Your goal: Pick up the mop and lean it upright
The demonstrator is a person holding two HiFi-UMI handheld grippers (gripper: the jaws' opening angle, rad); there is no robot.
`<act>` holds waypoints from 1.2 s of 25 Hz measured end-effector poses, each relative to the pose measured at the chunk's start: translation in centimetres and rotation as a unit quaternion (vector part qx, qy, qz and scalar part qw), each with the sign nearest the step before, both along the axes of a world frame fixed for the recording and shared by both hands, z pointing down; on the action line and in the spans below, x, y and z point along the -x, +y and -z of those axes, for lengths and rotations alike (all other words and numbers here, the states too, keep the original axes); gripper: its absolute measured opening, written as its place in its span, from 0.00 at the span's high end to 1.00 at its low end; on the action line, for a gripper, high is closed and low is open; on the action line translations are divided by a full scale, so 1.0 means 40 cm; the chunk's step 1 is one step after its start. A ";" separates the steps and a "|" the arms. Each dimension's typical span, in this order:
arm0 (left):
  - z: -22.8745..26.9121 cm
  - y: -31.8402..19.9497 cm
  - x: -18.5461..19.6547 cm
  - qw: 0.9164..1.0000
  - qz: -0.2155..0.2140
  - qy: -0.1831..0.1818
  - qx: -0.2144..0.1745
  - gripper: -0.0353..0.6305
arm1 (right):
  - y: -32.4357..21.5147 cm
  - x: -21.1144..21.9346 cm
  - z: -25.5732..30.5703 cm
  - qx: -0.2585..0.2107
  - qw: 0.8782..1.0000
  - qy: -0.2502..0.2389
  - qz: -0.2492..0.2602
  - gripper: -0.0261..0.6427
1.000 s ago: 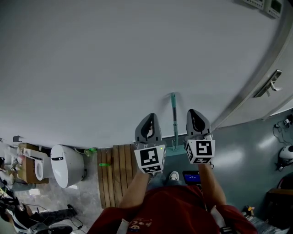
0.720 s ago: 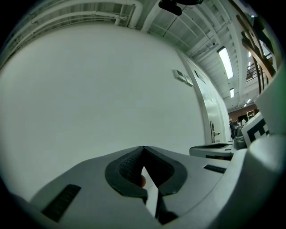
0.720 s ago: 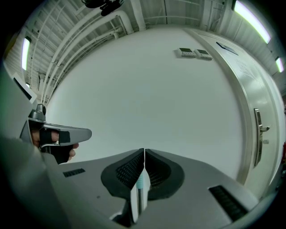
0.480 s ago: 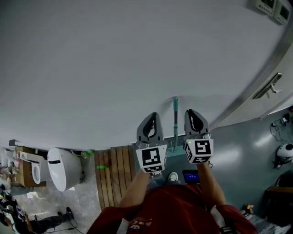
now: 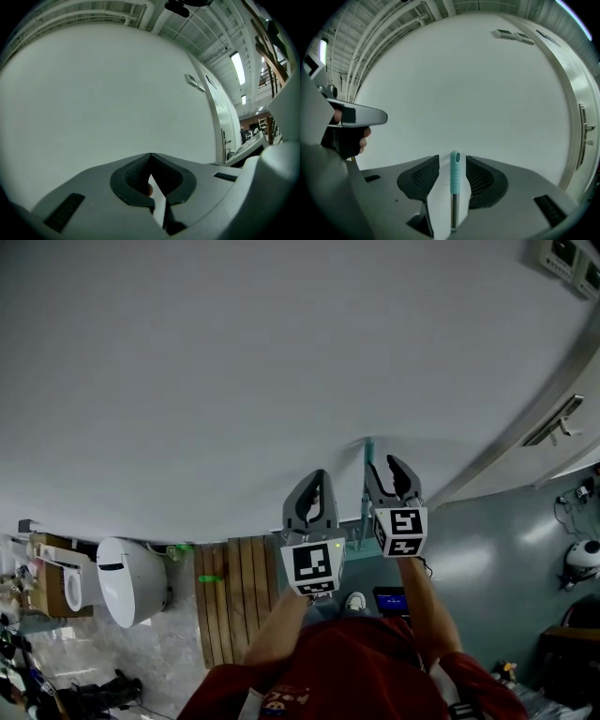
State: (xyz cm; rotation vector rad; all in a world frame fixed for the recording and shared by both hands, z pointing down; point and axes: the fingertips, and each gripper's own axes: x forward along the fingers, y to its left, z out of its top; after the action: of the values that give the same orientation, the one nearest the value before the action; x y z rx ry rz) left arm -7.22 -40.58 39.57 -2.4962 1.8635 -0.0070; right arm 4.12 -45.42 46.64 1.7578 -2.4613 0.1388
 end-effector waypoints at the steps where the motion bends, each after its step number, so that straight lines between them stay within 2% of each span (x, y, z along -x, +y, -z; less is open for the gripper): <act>1: 0.002 0.003 0.005 1.000 0.000 0.001 -0.001 0.93 | -0.009 0.006 -0.008 0.004 1.000 0.002 0.000 0.69; 15: 0.025 0.022 0.044 1.000 0.006 -0.002 -0.009 0.93 | -0.127 0.038 -0.138 0.065 0.997 0.037 -0.019 0.67; 17: 0.023 0.023 0.048 1.000 0.009 -0.003 -0.008 0.93 | -0.131 0.034 -0.139 0.063 0.997 0.038 -0.025 0.69; 20: 0.022 0.028 0.052 1.000 0.011 -0.004 -0.007 0.93 | -0.127 0.025 -0.134 0.056 0.997 0.043 -0.037 0.79; 30: 0.017 0.030 0.058 1.000 0.015 0.001 -0.005 0.93 | -0.115 0.012 -0.131 0.054 0.997 0.034 -0.041 0.80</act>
State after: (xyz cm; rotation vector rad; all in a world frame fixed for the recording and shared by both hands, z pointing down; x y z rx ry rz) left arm -9.52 -39.40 38.91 -2.4616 1.8968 0.0038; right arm 3.63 -50.03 51.87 1.7879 -2.2909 0.2114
